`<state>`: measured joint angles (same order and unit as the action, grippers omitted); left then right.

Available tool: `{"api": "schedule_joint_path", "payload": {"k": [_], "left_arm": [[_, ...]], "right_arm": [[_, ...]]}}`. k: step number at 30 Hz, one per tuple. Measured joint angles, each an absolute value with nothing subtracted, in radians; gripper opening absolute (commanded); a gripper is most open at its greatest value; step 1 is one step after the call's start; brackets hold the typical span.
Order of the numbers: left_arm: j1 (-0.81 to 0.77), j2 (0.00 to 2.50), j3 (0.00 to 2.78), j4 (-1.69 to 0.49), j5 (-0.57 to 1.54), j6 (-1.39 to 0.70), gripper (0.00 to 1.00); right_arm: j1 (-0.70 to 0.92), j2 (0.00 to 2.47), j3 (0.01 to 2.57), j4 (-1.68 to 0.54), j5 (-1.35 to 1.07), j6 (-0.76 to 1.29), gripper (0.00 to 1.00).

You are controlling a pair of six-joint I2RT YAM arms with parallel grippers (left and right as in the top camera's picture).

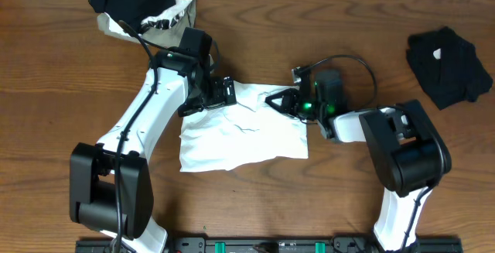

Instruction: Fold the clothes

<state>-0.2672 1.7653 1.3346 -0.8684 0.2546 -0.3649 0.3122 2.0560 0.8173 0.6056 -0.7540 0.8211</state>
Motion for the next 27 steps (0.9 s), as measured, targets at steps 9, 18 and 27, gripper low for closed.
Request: {"api": "schedule_joint_path", "payload": {"k": [9,18,27], "left_arm": [[-0.267,1.765,1.335,-0.872,0.255,-0.365,0.98],[-0.254,1.765,1.335,-0.875,0.249,-0.357,0.98],[-0.076,1.765,1.334,-0.907,0.26,-0.282,0.98]], "right_arm": [[0.253,2.011,0.832,0.664,-0.82,0.831,0.01],[0.177,1.812,0.855,0.36,-0.83,0.818,0.18],[0.012,1.716,0.851,-0.263,-0.577,0.534,0.77]]}}
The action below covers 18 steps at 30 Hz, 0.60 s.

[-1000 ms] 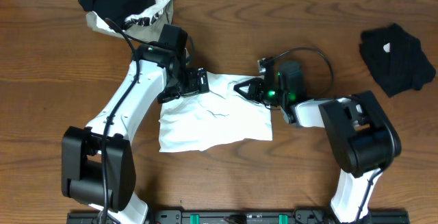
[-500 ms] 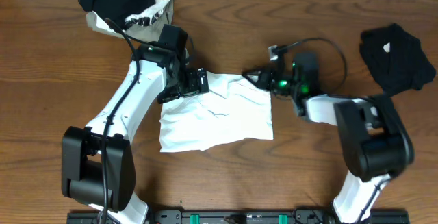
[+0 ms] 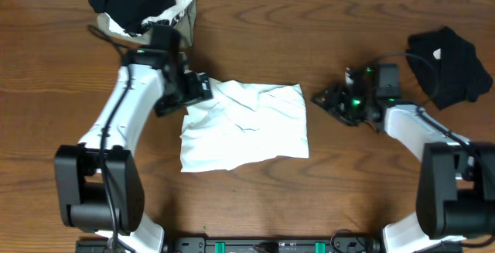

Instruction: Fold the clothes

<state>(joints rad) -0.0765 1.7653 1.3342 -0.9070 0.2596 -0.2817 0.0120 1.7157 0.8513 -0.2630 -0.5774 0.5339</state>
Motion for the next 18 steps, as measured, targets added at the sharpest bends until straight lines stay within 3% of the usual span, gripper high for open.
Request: {"api": "schedule_joint_path", "payload": {"k": [18], "left_arm": [[0.123,1.765,1.068,-0.717,0.574,-0.101,0.98]], "right_arm": [[-0.073,1.54,0.871,-0.644,-0.489,0.282,0.89]]}}
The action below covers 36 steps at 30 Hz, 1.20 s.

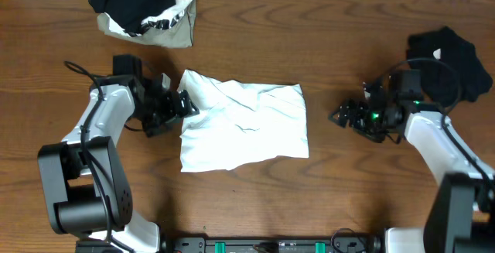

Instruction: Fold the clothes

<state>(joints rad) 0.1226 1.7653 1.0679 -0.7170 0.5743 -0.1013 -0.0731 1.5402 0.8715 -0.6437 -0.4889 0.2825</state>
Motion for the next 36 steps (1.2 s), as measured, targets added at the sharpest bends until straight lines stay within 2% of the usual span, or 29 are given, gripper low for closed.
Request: {"api": "schedule_joint_path", "payload": {"k": [4,14,31,36], "left_arm": [[0.123,1.772,1.054,-0.698,0.609,-0.092,0.98],[0.123,1.847,1.055,-0.685,0.682,-0.081,0.98],[0.124,1.929,1.093,-0.653,0.837,-0.081,0.99],[0.124,1.956,1.101,-0.652,0.875,-0.082,0.85]], "right_arm": [[-0.086,1.443,0.96,-0.813,-0.416,0.262,0.99],[-0.087,1.237,1.118,-1.036,-0.357,0.207,0.99],[-0.087,1.199,1.118,-1.093,-0.343,0.179,0.99],[-0.087,1.199,1.118,-1.096,-0.343,0.178,0.99]]}}
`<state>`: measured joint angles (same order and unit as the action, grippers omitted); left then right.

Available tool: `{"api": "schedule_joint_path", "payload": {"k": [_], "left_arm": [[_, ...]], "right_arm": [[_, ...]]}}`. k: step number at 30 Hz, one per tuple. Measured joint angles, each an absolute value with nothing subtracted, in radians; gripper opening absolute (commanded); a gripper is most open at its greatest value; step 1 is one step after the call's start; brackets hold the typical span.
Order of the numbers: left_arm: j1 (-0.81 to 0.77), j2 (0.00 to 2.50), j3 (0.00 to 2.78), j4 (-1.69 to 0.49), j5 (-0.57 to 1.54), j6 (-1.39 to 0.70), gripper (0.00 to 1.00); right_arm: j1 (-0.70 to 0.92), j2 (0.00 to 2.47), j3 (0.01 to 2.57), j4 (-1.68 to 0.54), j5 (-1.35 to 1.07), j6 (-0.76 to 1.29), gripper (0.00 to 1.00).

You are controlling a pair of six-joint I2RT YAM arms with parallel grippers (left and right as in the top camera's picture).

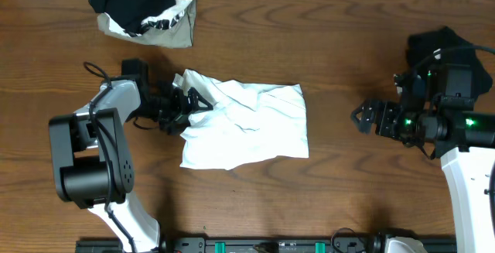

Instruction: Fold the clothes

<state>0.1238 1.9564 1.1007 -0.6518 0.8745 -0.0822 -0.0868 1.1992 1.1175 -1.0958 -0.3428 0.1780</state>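
A white cloth [246,128] lies spread and wrinkled in the middle of the table, its upper left corner a little rumpled. My left gripper [193,106] lies low at the cloth's left edge near that corner, its fingers spread open and touching the fabric. Well to the right of the cloth, over bare wood, my right gripper [362,117] is open and holds nothing.
A pile of black and pale clothes [143,5] sits at the back left. A black garment [452,48] lies at the back right, partly behind my right arm. The table is brown wood [332,44].
My left gripper has shifted right from beside the cloth onto its left edge. My right gripper has moved a little further right, away from the cloth. The cloth lies about the same.
Both grippers were first at the cloth's top edge, left at the upper left and right at the upper right. Then each was off to its own side and the cloth lay flat. They drew further apart; now the left is back at the cloth's left edge.
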Motion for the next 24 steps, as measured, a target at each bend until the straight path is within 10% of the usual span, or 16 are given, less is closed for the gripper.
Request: {"api": "schedule_joint_path", "payload": {"k": [12,17,24], "left_arm": [[0.126,2.007,1.099,-0.644,0.9,-0.08,0.44],[0.125,2.02,1.09,-0.627,0.886,-0.08,0.09],[0.121,2.033,1.085,-0.617,0.884,-0.075,0.06]], "right_arm": [[-0.087,1.199,1.118,-1.103,-0.343,0.178,0.99],[-0.087,1.199,1.118,-1.103,-0.343,0.178,0.99],[-0.087,1.199,1.118,-1.103,-0.342,0.178,0.99]]}}
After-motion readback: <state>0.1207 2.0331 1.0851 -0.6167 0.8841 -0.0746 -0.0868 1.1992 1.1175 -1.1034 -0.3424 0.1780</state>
